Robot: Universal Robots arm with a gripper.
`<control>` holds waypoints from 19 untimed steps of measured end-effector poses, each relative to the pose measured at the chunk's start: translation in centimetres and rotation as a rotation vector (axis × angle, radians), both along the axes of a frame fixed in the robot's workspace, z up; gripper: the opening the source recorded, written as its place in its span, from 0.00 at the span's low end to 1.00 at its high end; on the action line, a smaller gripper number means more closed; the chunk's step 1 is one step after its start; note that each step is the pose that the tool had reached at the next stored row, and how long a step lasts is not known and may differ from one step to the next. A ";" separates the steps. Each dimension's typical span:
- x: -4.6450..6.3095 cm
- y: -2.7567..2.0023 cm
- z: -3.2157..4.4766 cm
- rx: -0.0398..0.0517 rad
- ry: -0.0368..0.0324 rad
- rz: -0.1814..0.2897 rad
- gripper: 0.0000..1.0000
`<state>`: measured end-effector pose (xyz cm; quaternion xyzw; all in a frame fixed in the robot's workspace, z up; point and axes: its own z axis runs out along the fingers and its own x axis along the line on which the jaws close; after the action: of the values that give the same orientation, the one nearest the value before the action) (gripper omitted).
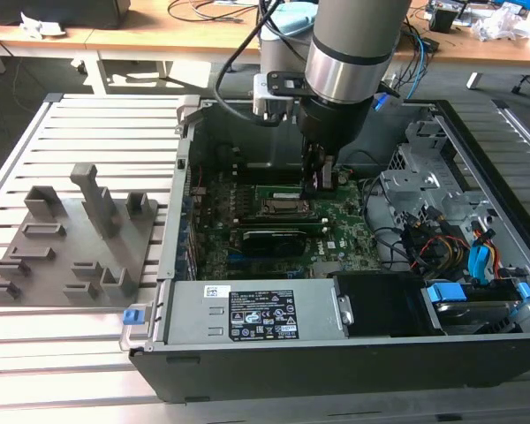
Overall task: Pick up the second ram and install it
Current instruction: 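Insert the second ram into the second slot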
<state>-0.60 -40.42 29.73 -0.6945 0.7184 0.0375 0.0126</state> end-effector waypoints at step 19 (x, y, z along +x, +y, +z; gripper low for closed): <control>-0.5 1.53 -1.53 0.0564 0.0004 0.025 0.14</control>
<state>-1.07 -38.90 28.20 -0.7029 0.7083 0.0580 0.0316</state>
